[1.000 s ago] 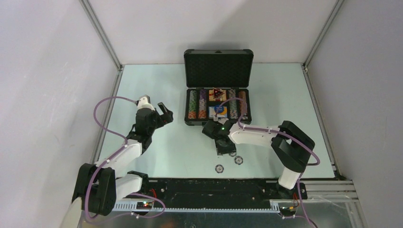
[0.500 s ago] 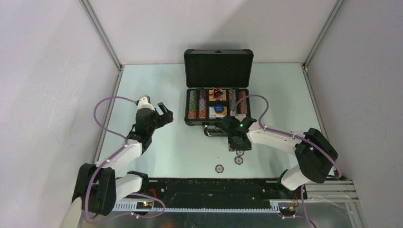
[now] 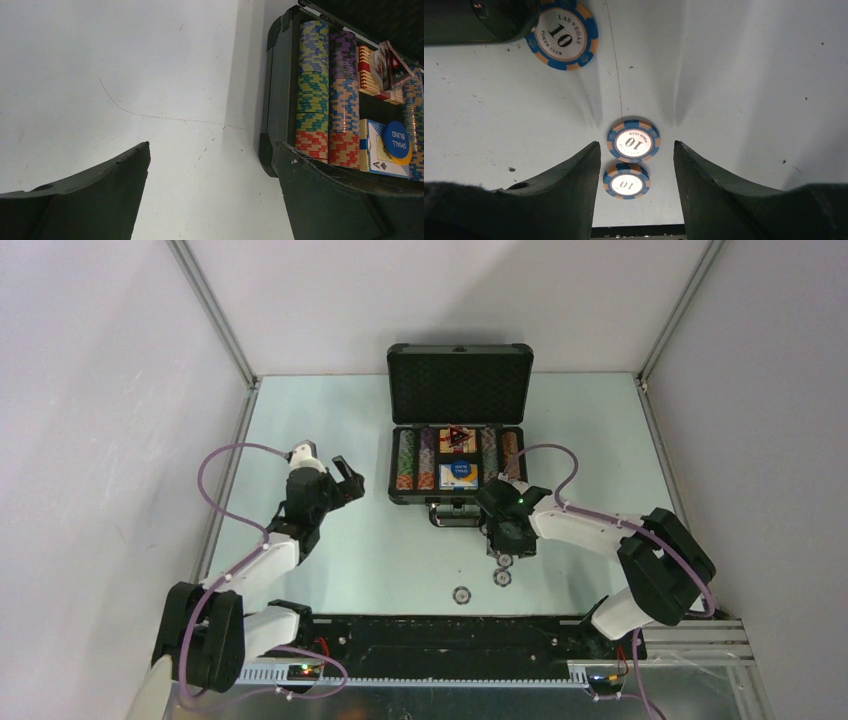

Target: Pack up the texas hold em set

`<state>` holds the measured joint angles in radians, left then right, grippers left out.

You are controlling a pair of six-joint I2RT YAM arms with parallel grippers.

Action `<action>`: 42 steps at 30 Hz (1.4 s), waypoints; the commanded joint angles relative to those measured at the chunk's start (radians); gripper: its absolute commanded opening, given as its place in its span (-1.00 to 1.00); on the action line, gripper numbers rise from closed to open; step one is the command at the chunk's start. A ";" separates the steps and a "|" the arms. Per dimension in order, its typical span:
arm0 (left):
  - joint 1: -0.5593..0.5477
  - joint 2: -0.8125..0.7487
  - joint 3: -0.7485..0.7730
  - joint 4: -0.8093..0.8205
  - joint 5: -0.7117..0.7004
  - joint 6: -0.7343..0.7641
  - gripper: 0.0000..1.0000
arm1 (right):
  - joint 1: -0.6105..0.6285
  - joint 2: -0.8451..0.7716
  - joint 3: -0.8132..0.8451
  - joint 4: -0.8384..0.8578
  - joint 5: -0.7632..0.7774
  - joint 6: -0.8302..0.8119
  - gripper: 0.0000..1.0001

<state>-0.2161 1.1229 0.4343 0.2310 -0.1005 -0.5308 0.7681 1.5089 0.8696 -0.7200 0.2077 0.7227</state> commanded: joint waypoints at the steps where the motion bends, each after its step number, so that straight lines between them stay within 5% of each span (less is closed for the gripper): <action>1: -0.007 0.000 0.031 0.036 0.002 0.019 0.97 | -0.014 0.018 0.000 0.049 -0.015 -0.017 0.19; 42: -0.007 0.006 0.029 0.042 0.006 0.016 0.97 | -0.039 -0.001 -0.024 0.048 -0.006 -0.029 -0.10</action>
<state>-0.2161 1.1259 0.4343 0.2310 -0.1001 -0.5308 0.7353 1.5494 0.8543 -0.6529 0.1764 0.7033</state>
